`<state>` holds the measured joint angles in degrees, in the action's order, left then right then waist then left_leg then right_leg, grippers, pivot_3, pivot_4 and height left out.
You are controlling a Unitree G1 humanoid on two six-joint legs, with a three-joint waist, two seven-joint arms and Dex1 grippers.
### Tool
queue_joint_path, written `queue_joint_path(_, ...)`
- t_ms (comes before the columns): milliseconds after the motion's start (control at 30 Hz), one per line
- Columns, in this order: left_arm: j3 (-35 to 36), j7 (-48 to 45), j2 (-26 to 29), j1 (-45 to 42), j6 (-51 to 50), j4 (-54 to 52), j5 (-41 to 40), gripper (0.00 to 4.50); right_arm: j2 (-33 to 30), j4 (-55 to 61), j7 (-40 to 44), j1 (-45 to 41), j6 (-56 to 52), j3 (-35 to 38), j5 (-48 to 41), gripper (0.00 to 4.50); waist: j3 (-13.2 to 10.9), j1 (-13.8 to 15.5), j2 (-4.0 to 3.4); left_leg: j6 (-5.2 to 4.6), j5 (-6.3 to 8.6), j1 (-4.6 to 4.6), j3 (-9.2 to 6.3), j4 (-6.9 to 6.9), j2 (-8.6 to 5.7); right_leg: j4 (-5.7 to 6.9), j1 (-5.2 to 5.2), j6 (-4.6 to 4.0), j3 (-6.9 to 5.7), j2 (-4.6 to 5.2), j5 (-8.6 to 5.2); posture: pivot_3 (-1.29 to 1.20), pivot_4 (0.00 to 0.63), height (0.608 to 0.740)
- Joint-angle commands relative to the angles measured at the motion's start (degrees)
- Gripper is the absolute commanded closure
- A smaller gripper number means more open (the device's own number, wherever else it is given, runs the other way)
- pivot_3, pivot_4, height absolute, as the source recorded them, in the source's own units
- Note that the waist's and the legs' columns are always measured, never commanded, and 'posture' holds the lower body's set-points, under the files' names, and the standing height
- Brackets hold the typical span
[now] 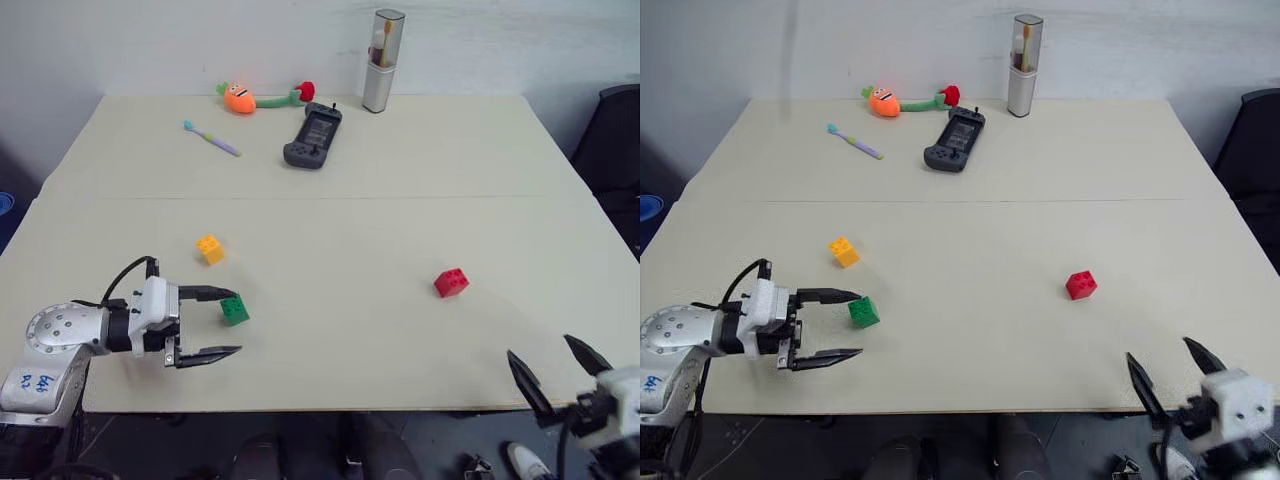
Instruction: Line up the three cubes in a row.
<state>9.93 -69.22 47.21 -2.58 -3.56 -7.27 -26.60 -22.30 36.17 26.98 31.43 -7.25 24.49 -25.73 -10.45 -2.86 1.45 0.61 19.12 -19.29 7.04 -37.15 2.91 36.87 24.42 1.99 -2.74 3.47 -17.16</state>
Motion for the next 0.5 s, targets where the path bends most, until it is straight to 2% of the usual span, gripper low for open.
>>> queue_joint_path(33, -0.8, -0.2, -0.4, -0.2, 1.0, -0.5, 0.7, 0.02, -5.2, 2.8, -5.6, -8.8, -13.9, -2.5, -1.8, 0.00, 0.0, 0.1, 0.02, 0.00, -0.01, -0.02, -0.01, -0.01, -0.01, -0.01, 0.02, 0.00, -0.01, 0.00, 0.00, 0.00, 0.150, 0.740)
queue_joint_path(233, -0.9, 1.4, -1.4, 1.1, 1.8, -1.7, 1.7, 0.02, -7.0, -4.1, -10.7, -23.3, -26.2, -4.9, -2.3, 0.00, 0.0, 1.4, 0.02, 0.11, -0.08, -0.17, -0.11, 0.00, -0.03, -0.03, 0.13, -0.05, -0.11, -0.05, -0.05, 0.00, 0.150, 0.740)
queue_joint_path(433, 0.7, 3.6, -1.5, 3.0, 0.7, -4.7, 1.2, 0.02, -7.4, -8.5, -8.5, -28.1, -31.3, -7.5, -3.0, 0.00, 0.0, 1.3, 0.02, -0.12, -0.05, -0.25, -0.12, -0.05, -0.07, -0.04, 0.12, 0.02, -0.10, 0.00, -0.01, 0.00, 0.150, 0.740)
queue_joint_path(500, 1.0, 3.9, -1.4, 3.5, 0.7, -5.0, 1.2, 0.00, -7.9, -9.9, -6.9, -29.4, -30.9, -8.7, -2.3, 0.38, 0.0, 1.2, 0.02, -0.12, -0.05, -0.25, -0.12, -0.05, -0.06, -0.05, 0.12, 0.03, -0.10, -0.01, 0.00, 0.00, 0.150, 0.740)
